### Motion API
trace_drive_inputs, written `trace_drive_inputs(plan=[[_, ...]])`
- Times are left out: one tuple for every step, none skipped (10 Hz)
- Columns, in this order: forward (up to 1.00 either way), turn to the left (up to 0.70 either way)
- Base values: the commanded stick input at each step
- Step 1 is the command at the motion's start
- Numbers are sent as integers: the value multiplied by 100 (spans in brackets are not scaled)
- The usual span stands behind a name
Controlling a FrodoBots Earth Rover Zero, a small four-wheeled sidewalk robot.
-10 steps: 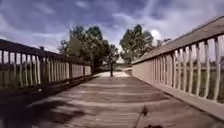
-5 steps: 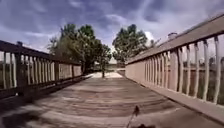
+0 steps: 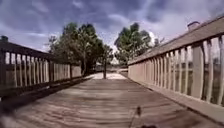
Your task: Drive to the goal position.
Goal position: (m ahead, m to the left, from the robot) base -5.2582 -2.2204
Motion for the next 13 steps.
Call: trace_drive_inputs(plan=[[98,0],[98,0],[98,-10],[98,-30],[98,-29],[98,-4],[98,0],[98,0],[98,0],[98,0],[98,0],[98,0],[98,0]])
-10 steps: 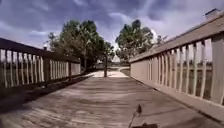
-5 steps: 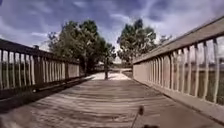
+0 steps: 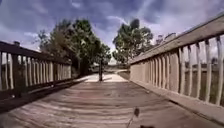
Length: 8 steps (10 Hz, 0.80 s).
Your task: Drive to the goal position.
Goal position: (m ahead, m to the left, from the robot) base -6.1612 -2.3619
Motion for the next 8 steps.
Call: trace_drive_inputs(plan=[[98,0],[98,0],[98,0],[98,0],[98,0],[98,0],[98,0],[98,0]])
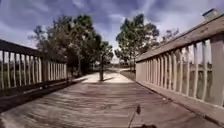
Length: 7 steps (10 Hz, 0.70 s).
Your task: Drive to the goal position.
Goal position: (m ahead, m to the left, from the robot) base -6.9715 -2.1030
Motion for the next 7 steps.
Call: trace_drive_inputs(plan=[[98,0],[98,0],[98,0],[98,0],[98,0],[98,-18],[98,-34]])
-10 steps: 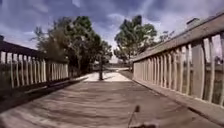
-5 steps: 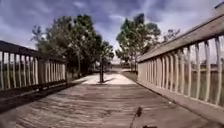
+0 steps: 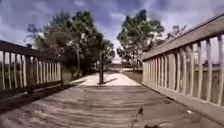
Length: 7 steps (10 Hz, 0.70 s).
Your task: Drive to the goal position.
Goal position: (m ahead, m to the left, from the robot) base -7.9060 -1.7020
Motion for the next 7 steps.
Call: trace_drive_inputs(plan=[[98,-39],[98,-27],[98,-4],[98,0],[98,0],[98,0],[98,0]])
